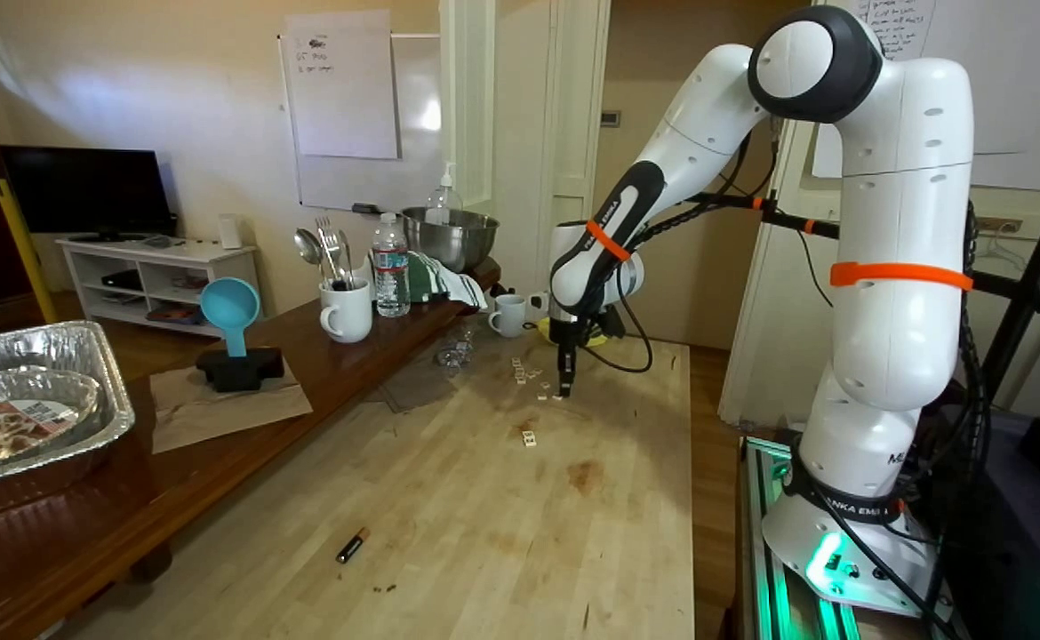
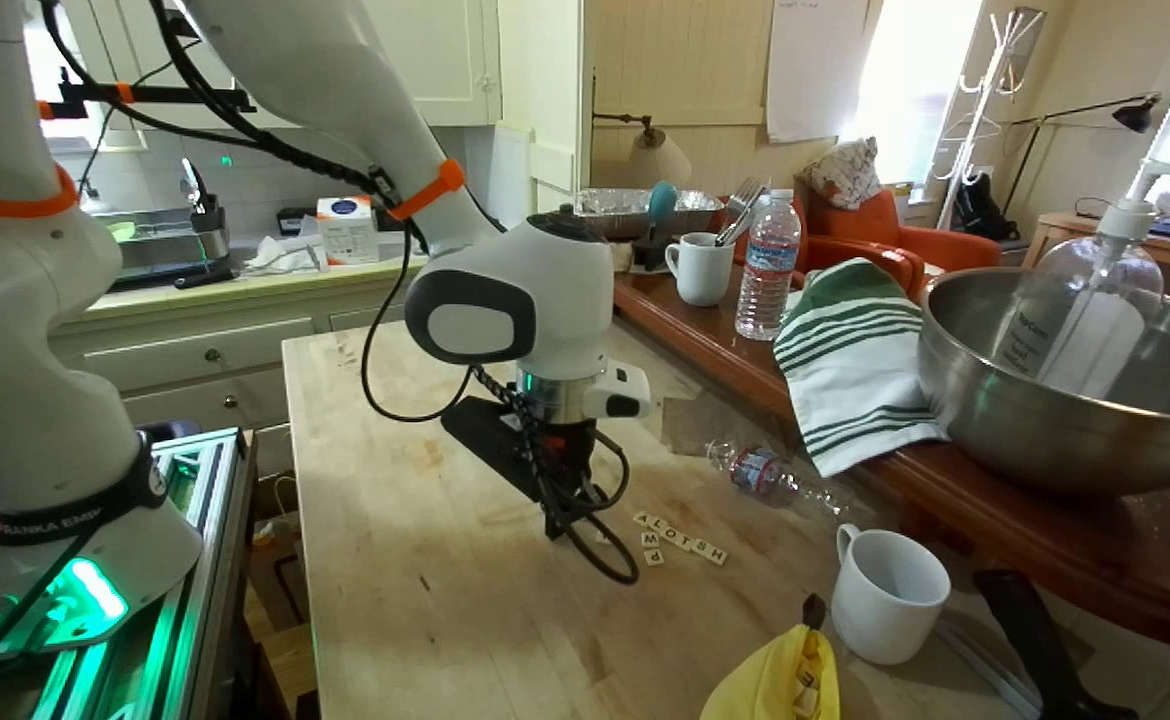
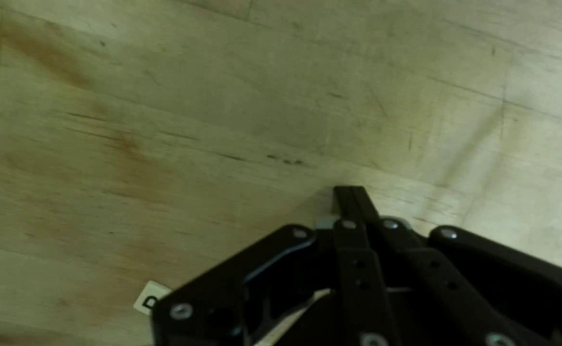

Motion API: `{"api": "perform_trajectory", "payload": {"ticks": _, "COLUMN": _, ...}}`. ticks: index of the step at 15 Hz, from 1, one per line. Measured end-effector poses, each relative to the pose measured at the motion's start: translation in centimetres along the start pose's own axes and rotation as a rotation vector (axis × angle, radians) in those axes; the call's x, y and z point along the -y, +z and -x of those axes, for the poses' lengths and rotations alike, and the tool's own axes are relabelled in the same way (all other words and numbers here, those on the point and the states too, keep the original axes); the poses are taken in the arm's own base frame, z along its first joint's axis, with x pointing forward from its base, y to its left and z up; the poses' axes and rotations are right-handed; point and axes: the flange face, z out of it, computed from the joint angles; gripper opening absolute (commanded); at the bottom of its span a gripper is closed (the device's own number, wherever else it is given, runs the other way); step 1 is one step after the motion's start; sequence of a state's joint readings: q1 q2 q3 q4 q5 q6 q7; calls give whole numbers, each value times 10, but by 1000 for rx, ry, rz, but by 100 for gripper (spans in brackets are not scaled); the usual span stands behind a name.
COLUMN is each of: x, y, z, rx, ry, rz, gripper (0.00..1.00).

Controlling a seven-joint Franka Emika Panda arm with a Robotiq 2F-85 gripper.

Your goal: Use the tiles to create the word 'Zero'.

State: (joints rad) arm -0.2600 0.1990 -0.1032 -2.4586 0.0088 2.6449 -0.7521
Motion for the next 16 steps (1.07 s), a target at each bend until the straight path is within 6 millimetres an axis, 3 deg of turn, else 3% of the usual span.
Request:
{"api": "perform_trajectory", "payload": {"ticks": 11, "x": 52, "y": 0, "z": -25, "rx": 1, "ry": -329, "rz": -14, "gripper": 0}}
{"api": "perform_trajectory", "payload": {"ticks": 16, "x": 64, "y": 0, "z": -31, "rx": -16, "ry": -455, "rz": -3, "gripper": 0}}
